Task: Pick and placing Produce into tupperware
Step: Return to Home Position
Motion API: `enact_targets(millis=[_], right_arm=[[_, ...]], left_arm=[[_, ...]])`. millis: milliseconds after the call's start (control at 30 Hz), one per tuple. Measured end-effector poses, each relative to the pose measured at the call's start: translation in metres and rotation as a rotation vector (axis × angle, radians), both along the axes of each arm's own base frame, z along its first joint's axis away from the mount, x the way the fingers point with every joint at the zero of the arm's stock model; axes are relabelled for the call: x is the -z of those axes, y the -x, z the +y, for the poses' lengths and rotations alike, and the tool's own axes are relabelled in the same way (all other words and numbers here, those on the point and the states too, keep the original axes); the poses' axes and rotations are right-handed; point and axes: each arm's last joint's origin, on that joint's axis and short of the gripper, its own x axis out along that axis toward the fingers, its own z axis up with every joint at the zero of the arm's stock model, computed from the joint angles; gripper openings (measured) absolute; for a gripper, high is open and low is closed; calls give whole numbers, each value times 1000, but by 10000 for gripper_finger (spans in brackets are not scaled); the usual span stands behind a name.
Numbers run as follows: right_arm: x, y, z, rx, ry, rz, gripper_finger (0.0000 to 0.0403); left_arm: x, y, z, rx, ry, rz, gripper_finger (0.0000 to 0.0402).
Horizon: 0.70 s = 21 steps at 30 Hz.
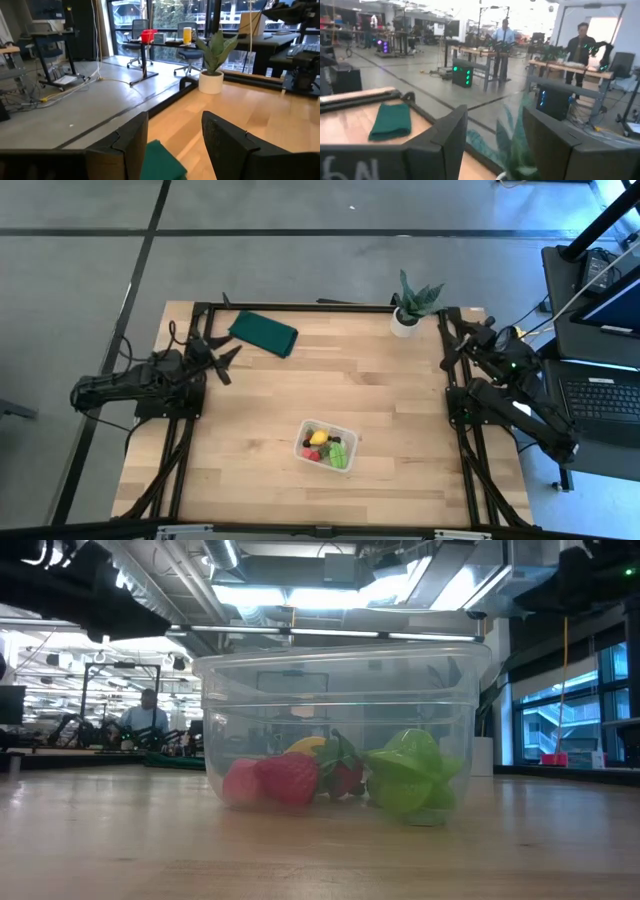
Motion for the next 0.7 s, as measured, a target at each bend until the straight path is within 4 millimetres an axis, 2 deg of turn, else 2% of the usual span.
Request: enact_targets(millis=[233,533,700], right_arm=[[12,-5,-4,-12,-12,-20,193],[37,-18,-13,-20,-1,-80,193],[49,-23,-16,-38,12,-121,193]], left_arm=[[12,-7,1,-1,-10,-49,179],[37,-12,2,-9,41,-18,179],[38,-12,2,-16,37,-27,179]])
